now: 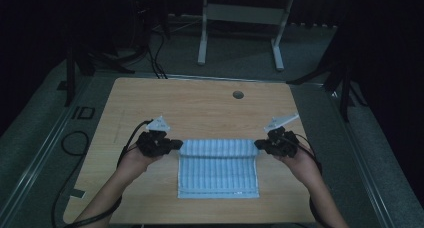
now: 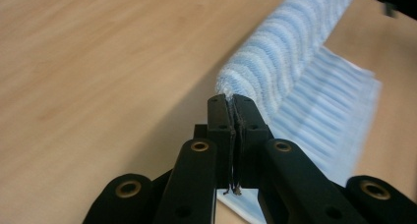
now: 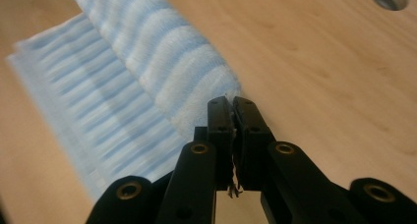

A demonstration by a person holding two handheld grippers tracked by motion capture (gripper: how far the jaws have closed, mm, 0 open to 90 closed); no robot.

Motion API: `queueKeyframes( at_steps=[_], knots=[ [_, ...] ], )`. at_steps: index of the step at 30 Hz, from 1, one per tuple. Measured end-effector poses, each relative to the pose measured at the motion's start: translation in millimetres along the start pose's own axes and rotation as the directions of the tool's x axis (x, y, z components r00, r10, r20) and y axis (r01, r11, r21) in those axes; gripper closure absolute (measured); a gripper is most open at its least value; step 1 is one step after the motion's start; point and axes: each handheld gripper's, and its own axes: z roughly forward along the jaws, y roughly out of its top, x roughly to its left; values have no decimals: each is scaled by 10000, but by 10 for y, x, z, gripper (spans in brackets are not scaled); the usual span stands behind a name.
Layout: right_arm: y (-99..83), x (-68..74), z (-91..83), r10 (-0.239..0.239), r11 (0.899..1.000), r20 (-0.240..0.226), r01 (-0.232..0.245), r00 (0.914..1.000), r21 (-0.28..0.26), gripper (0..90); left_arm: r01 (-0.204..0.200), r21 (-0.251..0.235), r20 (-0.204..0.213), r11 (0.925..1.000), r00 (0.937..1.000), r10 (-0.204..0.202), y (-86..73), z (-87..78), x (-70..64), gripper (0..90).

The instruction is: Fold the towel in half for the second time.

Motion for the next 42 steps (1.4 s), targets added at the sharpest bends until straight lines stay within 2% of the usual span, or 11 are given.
queueKeyframes(
  at_steps=[4, 7, 9, 13, 17, 18, 21, 26, 30, 36, 42],
  knots=[
    [-219, 304, -93, -387, 9992, -102, 386, 9992, -39, 867, -152, 26, 211, 9999, 9997, 151, -225, -63, -253, 868],
    [-293, 375, -112, -387, 9992, 0, 387, 9993, -67, 867, -156, 4, 348, 9999, 9993, 155, -254, -70, -283, 868],
    [-438, 477, -119, -295, 9995, -204, 293, 9994, -104, 867, -209, 132, 644, 9997, 9977, 200, -443, -48, -476, 867],
    [-608, 553, -83, -104, 9999, -341, 106, 9994, 71, 866, -233, 209, 771, 9995, 9968, 216, -574, -20, -559, 867],
    [-809, 616, -27, 375, 9992, -871, -362, 9955, 159, 849, 132, 469, 1160, 9988, 9931, -185, -681, 12, -572, 858],
    [-847, 632, -8, 339, 9990, -981, -308, 9946, 326, 808, 171, 881, 1296, 9960, 9912, -285, -705, 34, -577, 822],
    [-952, 641, 5, 426, 9974, -857, -373, 9954, 617, 707, 161, 826, 1388, 9965, 9899, -275, -714, 7, -585, 626],
    [-866, 529, -42, 863, 9963, -652, -860, 9941, 74, 667, 1, 397, 1388, 9992, 9903, -56, -614, -14, -596, 542],
    [-773, 539, 51, 624, 9980, -634, -620, 9960, 76, 654, -138, 623, 1315, 9980, 9913, 55, -599, 108, -580, 497],
    [-642, 520, 367, 293, 9979, -710, -251, 9970, 594, 643, 137, 1096, 1443, 9939, 9891, -296, -608, 392, -465, 499],
    [-661, 461, 604, 293, 9944, -523, -237, 9982, 1031, 645, 161, 1751, 918, 9844, 9952, -326, -658, 562, -374, 530]
  ],
)
